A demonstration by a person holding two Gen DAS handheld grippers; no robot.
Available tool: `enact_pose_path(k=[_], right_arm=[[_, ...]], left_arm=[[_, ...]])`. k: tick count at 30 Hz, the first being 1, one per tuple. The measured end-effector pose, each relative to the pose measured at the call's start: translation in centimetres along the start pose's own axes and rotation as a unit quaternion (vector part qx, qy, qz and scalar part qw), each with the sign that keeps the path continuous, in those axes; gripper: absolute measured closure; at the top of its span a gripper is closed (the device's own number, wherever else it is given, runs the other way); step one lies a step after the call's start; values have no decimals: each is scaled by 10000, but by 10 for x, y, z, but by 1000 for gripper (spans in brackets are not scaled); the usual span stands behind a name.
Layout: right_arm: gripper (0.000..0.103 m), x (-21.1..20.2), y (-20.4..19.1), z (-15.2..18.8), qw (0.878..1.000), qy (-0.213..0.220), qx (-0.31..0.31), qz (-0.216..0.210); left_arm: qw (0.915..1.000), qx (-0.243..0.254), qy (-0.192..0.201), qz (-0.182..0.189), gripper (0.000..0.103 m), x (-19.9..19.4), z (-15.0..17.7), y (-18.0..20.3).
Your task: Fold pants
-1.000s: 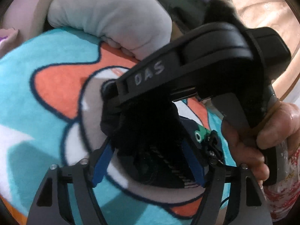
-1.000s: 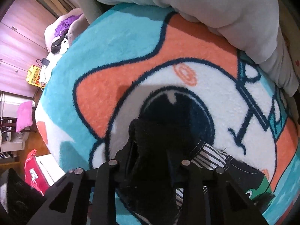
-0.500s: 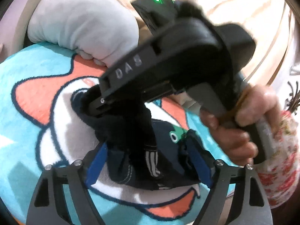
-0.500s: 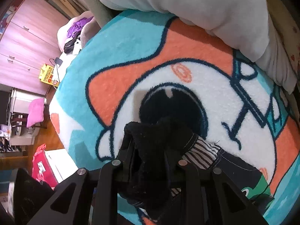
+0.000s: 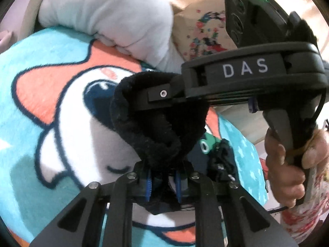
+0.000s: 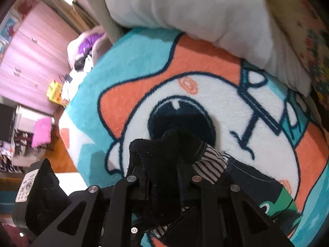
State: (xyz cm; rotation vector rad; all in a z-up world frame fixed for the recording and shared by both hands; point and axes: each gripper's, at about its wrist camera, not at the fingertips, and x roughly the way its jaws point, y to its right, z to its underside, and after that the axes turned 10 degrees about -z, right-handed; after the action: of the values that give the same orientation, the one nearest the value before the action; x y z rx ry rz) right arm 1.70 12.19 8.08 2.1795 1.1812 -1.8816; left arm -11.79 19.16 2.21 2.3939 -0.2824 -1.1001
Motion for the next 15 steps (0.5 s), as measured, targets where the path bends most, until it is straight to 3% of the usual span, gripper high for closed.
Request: enact_pose_path(k=[7,15], right_arm=[[83,-62,16,39,9956,874,184,-297],[83,-116,57,97,9794,1795,565,-726]], left_arm=[[9981,587,80,190,86,-13,-2,55],[9913,1292,-24,260,86,-5,9,112]])
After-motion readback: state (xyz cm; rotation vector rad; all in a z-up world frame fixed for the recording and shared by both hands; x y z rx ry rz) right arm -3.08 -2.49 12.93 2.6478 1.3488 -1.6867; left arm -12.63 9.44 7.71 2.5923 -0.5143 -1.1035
